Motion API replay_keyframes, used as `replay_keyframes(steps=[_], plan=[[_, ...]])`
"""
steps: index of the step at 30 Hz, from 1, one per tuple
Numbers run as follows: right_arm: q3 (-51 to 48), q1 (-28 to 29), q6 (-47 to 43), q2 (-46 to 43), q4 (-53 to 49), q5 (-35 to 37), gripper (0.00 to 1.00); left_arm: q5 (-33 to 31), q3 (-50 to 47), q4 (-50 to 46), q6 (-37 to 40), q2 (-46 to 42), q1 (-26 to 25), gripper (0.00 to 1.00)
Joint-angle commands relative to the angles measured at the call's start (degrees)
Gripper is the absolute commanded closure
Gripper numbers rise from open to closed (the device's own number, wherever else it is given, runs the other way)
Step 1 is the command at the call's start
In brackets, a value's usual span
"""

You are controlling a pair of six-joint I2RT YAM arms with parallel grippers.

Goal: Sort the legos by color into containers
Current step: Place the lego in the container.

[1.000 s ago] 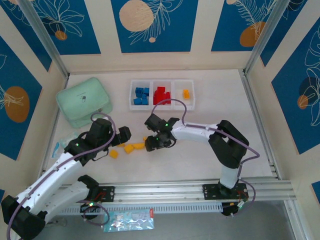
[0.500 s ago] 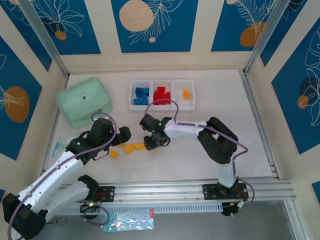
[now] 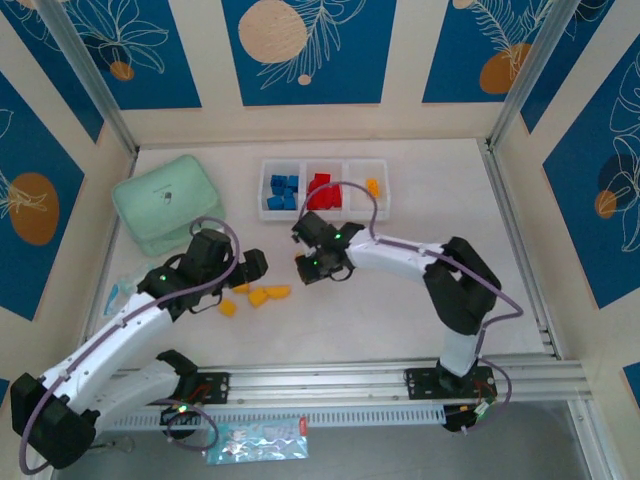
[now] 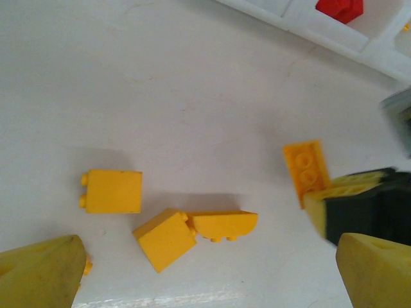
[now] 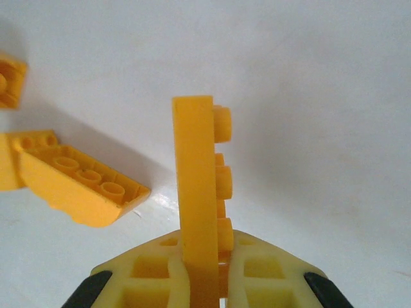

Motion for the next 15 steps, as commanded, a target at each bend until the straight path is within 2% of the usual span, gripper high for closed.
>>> replay_keyframes(steps=[1,8,15], plan=[[0.14,-4.41,-0.02,-4.72,-2.59,-0.38,0.91,3.29,2.74,2.56,1.62,1.81,0.02,0.0],[6.82,-17.8,-2.23,-3.08,-5.52,0.63,0.91,5.08,5.24,8.54,1.94,7.87,-2.8,0.0],[19.38,-25.19,-5.89,7.03,-6.81,0.73,0.9,5.04,6.34,15.09,0.85,13.24,-4.77,0.0]])
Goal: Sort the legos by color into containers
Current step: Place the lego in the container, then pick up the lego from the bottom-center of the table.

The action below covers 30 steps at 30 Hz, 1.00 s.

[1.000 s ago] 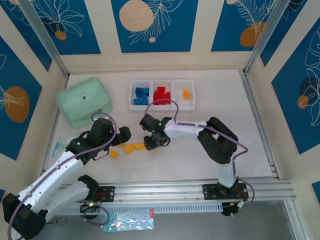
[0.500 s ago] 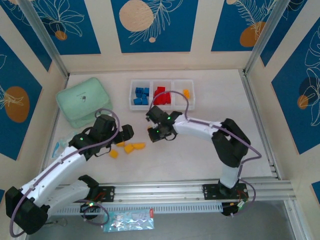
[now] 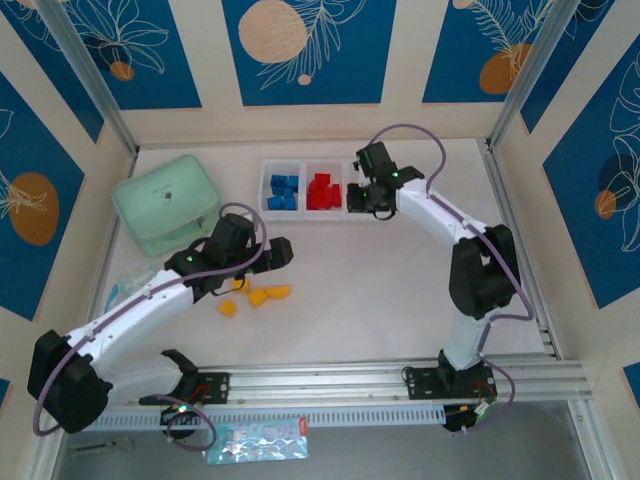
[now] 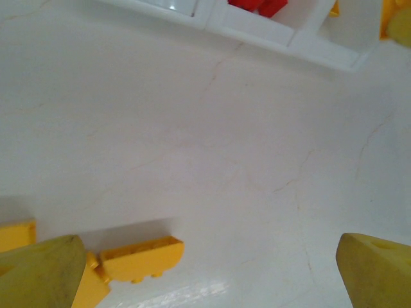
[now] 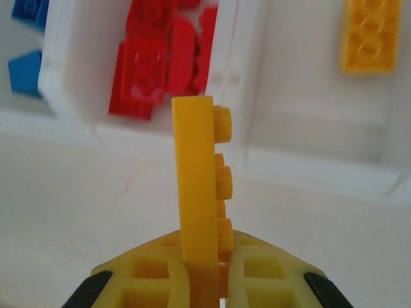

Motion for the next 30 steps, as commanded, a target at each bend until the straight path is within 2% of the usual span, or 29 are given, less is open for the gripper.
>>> replay_keyframes(steps=[1,5,7,10,12,21,30], plan=[[5.93,-2.02,-2.65,6.25,-1.76,-0.54,0.89,1.16,2.36,4.9,-0.11,2.39,-0.64,0.0],[17.45,-3.97,-4.03,15.86,-5.5,0.16,0.84,1.48,4.64,6.63,0.24,6.0,-0.91,0.0],[22.51,-4.4,-4.41,19.44,-7.53,1.41,0.77,1.24,5.58,6.89,0.6,7.09,-0.93,0.0],[27.2,-5.15,-5.0,22.11,-9.78,0.91,0.66,0.7,6.46,6.95,1.21,8.09,-0.93,0.0],[27.53,-5.2,-5.33,21.68,-10.25,1.52,0.62,0.65,6.8,6.79,1.47,8.33,-0.93,0.0],[10.95,-2.14,-3.21,6.91,-3.9,-0.56,0.53,-1.5,5.52,4.23,2.81,4.61,-0.84,0.0],[-6.38,9.01,-2.02,-5.38,-0.33,-2.22,0.43,-5.67,-1.0,-3.14,1.91,-5.37,-0.13,0.0]])
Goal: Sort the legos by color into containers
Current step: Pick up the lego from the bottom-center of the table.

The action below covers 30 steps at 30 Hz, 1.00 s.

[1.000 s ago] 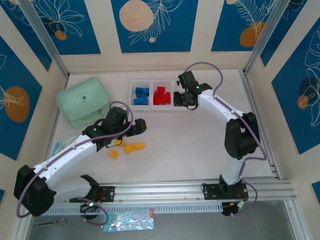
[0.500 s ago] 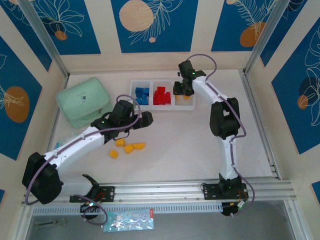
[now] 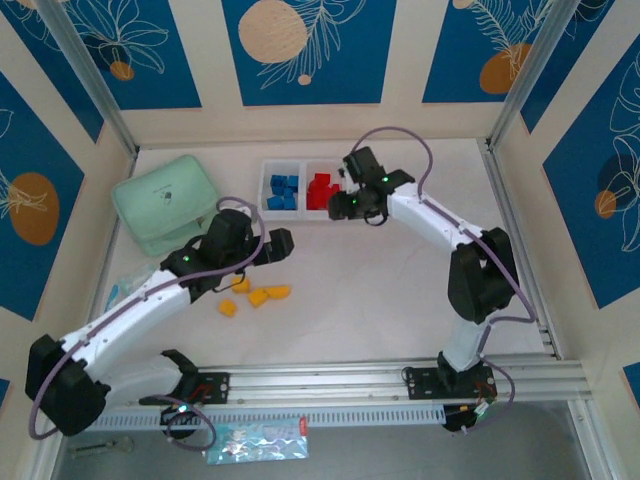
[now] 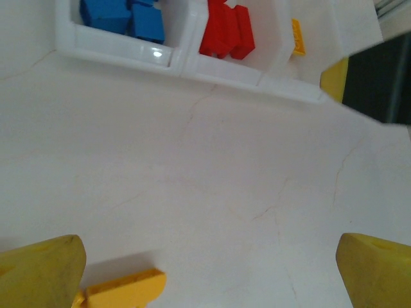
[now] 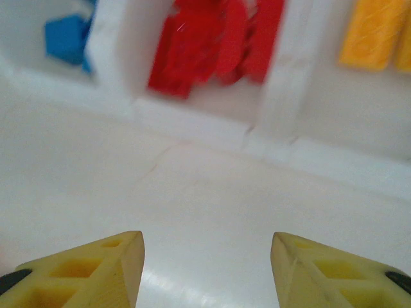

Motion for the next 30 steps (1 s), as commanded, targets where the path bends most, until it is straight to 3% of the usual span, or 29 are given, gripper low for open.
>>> replay_keyframes(steps=[1,7,13,19,30], plan=[[-4.66,4.26,0.4,-2.95,1.0,-2.19,0.42,-2.94,-2.88,-5.51,-0.16,-3.78,0.3,0.0],[-11.72,14.16,0.39,-4.58,1.28,0.16,0.37,-5.06,-5.98,-11.16,-1.85,-9.85,0.54,0.0],[-15.44,20.59,1.18,-1.67,3.5,-0.95,0.31,-6.7,-9.14,-13.44,-4.0,-14.55,0.78,0.0],[-14.32,24.12,1.02,1.84,6.05,-4.15,0.27,-8.34,-9.82,-15.25,-4.97,-16.01,0.87,0.0],[-7.5,26.64,-4.52,11.01,8.3,-0.01,0.19,-11.66,-9.76,-18.62,-5.76,-18.85,1.22,0.0]])
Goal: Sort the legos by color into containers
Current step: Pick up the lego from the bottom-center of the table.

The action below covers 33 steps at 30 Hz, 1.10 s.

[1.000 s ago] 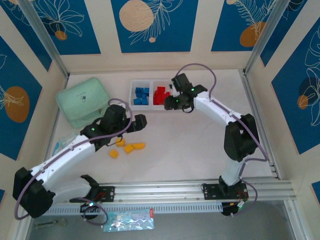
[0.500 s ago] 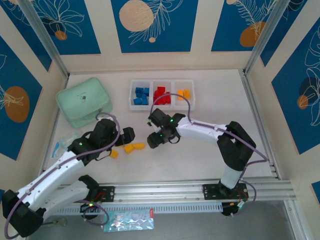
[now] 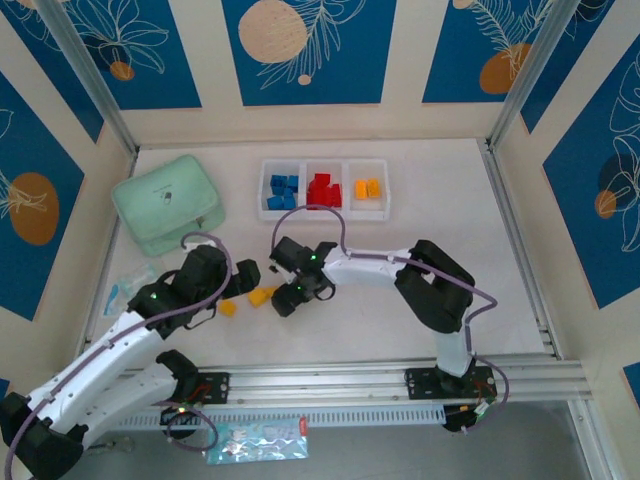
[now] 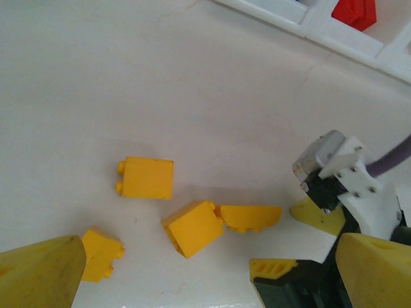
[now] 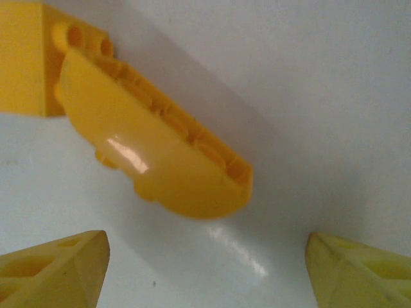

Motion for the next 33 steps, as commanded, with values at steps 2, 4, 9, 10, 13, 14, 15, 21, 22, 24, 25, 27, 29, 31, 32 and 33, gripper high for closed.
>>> replay_keyframes(steps=[2,4,9,10,13,14,15,21,22,24,25,27,29,31,32,33], plan=[[3.85,-0.57,-3.6,3.0,1.67,1.59,0.18,-2.99,-0.34,-2.98,-1.05,-2.07,0.59,0.0],[4.72,-0.86,-4.75,4.13,2.49,1.08,0.18,-3.37,-0.77,-3.01,-1.3,-2.97,0.7,0.0],[8.75,-1.53,-6.9,7.33,2.44,0.24,0.23,-3.37,-0.79,-3.18,-1.32,-3.32,1.02,0.0],[9.68,-1.62,-7.11,7.87,1.9,-0.44,0.27,-3.33,-0.79,-3.13,-1.23,-3.31,1.03,0.0],[10.88,-1.14,-8.08,8.49,1.09,-0.73,0.35,-3.34,-0.79,-3.12,-1.23,-3.31,1.12,0.0],[10.79,-1.13,-8.25,8.49,1.27,-0.77,0.38,-3.35,-0.82,-3.22,-1.23,-3.29,1.12,0.0],[10.69,-1.09,-8.35,8.47,1.34,-1.2,0.41,-3.32,-0.87,-3.21,-1.23,-3.31,1.2,0.0],[10.32,-1.27,-8.07,7.74,0.38,-0.64,0.67,-2.86,-0.68,-2.44,-1.14,-2.88,1.36,0.0],[10.14,-1.35,-7.84,7.08,0.18,-0.71,0.71,-2.82,-0.62,-2.3,-1.08,-2.71,1.38,0.0],[9.7,-1.57,-7.28,5.68,-0.11,-0.8,0.77,-2.33,-0.22,-2.05,-0.97,-2.28,1.38,0.0],[9.57,-1.79,-6.84,4.74,-0.5,-0.92,0.8,-1.81,-0.01,-1.67,-0.75,-1.95,1.38,0.0],[9.13,-2.5,-5.71,2.45,-1.09,-1.44,0.86,-0.8,0.63,-1.05,-0.09,-1.19,1.38,0.0],[9.51,-4.29,-3.67,-0.22,-2.33,-3.56,0.86,1.28,1.5,0.12,1.73,0.18,1.38,0.0],[9.83,-6.28,-1.99,-2.95,-3.32,-4.23,0.86,3.22,2.4,1.36,2.91,2.06,1.38,0.0],[9.68,-7.64,-1.0,-4.41,-3.56,-3.99,0.86,4.27,2.55,2.64,3.43,3.13,1.38,0.0],[9.58,-9.1,-0.3,-5.49,-3.72,-3.88,0.86,5.28,2.72,3.84,3.75,4.14,1.38,0.0]])
